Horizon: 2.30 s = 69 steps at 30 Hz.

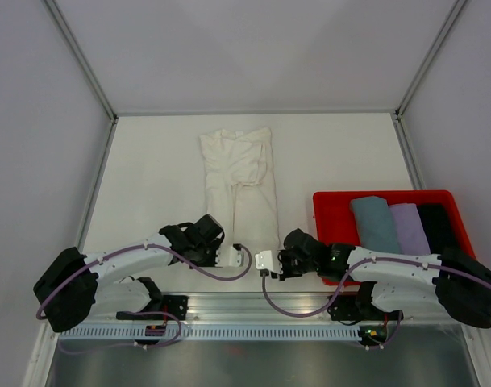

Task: Roll the t-shirts
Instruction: Roll the tshirt

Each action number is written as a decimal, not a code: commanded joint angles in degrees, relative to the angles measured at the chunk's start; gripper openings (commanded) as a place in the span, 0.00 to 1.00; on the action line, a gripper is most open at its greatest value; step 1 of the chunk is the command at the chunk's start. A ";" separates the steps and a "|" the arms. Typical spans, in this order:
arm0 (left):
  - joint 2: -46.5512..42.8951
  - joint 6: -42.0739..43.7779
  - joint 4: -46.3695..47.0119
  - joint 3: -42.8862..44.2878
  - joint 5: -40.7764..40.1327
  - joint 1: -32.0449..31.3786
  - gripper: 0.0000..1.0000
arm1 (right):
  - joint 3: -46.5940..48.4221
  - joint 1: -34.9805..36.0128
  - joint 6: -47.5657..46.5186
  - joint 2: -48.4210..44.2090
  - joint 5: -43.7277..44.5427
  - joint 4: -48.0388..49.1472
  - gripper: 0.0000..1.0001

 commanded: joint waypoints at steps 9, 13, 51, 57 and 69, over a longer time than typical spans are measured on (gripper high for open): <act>-0.77 -0.94 1.46 -0.26 3.39 2.45 0.02 | -0.05 3.66 -0.86 5.91 13.02 6.73 0.36; -1.13 -0.58 1.37 -0.26 3.66 2.72 0.02 | -0.05 3.74 -0.41 3.63 13.29 7.44 0.59; 8.36 13.91 -33.53 16.88 33.11 19.59 0.02 | 17.70 -8.03 8.29 14.42 -12.98 -15.86 0.00; 17.67 16.90 -35.37 20.12 31.78 24.51 0.02 | 19.19 -13.21 10.31 16.28 -13.43 -14.36 0.00; 30.95 16.55 -32.56 28.39 28.54 29.35 0.08 | 19.28 -16.56 12.16 18.74 -10.53 -10.06 0.05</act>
